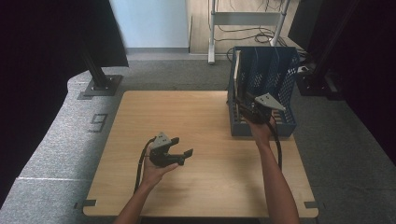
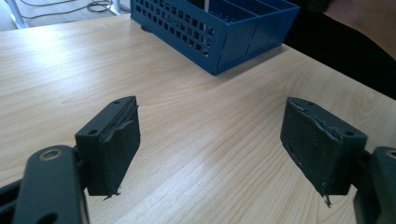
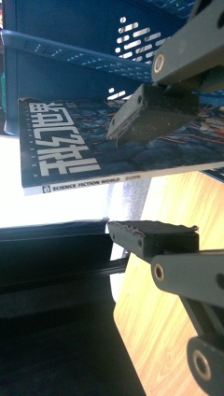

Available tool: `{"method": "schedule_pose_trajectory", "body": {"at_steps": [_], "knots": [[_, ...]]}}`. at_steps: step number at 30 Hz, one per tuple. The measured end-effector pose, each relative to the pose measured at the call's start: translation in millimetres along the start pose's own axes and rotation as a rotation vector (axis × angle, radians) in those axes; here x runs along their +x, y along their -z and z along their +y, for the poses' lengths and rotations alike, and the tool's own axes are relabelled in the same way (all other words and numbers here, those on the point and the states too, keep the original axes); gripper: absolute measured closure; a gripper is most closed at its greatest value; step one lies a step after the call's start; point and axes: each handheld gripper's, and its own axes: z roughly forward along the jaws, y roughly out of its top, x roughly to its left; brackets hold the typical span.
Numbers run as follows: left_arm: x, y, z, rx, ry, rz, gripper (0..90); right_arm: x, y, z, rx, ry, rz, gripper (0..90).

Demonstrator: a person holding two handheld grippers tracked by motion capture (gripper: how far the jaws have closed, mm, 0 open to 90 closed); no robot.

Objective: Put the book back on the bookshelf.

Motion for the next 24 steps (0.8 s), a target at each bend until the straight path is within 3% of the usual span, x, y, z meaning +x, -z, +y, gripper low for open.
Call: {"method": "schedule_pose_trajectory", "body": {"at_steps": [24], "knots": [[4.1, 4.2, -20.9, 0.016, 0.034, 0.009, 20.2, 17.0, 62.1, -41.9, 0.070, 0.007, 0.109, 48.7]]}}
